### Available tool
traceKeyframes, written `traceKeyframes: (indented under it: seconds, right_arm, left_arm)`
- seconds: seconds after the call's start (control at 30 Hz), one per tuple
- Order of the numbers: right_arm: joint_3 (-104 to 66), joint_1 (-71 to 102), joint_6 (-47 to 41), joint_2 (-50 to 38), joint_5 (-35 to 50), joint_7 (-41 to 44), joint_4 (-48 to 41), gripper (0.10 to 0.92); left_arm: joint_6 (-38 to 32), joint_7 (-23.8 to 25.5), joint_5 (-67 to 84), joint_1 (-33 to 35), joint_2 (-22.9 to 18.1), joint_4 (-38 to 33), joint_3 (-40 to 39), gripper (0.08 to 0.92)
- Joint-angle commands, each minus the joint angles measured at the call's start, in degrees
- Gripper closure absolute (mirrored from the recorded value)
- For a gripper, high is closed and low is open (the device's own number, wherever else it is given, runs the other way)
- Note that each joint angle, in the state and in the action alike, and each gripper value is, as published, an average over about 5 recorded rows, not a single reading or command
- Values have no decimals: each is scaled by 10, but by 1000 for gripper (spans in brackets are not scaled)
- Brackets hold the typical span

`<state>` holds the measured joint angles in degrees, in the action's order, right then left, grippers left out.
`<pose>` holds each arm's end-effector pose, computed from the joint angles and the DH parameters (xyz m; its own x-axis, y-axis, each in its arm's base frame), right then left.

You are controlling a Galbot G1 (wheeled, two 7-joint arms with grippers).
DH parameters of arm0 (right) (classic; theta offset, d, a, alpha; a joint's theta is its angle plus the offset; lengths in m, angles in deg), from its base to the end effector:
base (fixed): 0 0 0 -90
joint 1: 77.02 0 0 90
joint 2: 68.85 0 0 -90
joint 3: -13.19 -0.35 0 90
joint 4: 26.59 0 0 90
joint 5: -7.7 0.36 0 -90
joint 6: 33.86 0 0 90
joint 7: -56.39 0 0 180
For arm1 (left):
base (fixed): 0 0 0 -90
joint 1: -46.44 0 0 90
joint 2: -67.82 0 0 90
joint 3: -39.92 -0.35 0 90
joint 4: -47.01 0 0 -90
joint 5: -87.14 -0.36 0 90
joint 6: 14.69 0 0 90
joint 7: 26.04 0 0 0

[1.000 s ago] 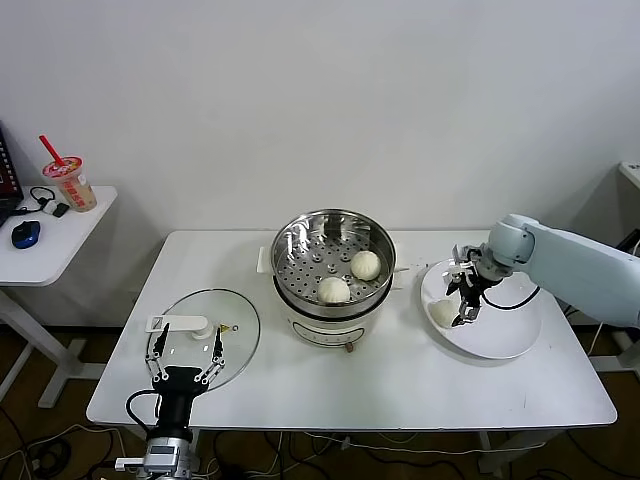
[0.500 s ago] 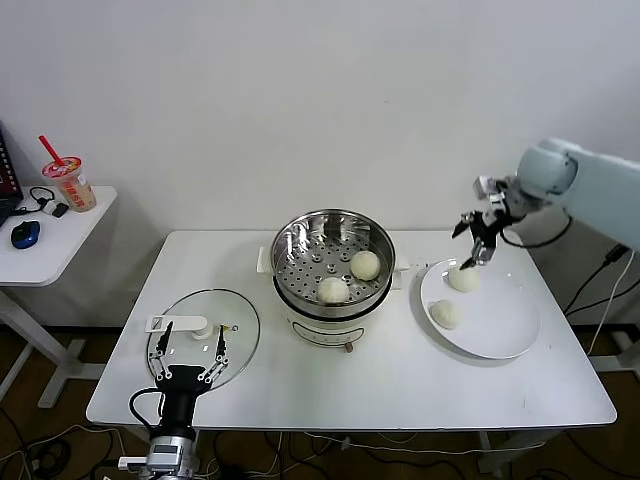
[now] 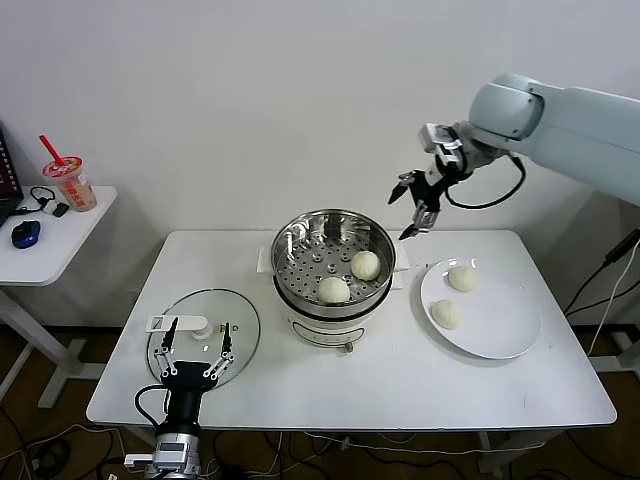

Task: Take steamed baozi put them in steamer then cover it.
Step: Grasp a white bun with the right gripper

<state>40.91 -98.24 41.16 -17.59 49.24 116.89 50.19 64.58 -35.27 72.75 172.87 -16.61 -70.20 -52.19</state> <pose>0.5543 -0.0286 0.0404 -0.1667 -0.3544 0.9201 -0.9624 -0.1448 -0.2301 0.1472 0.0063 -0.3394 -0.9979 -0.0193 -0.0615 -0.0365 0.9554 0.2931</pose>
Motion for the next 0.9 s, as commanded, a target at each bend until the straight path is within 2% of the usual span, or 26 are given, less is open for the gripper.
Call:
traceKeyframes:
  seconds: [0.03,0.4,0.6,0.77,0.9]
  right_arm:
    - [10,30,-18,106,36,-6,1,203]
    - [32,68,-19,157,37,-14,-69,203]
    - [51,70,-45,171,78,-33,-80,203]
    - [79,59,69,202,-59,-4,-119,203]
    - [102,35,199,219,-102,-11,-116,203]
  left_arm:
    - [7,-15,-11,-4,3,-3,-19,177]
    - [9,-15,-11,-8,7,6,-19,177]
    - [7,-15,-10,-7,8,10,-20,177]
    - [5,-16,-8,-7,8,12,-20,177]
    - [2,-17,-7,-5,8,12,-22,177]
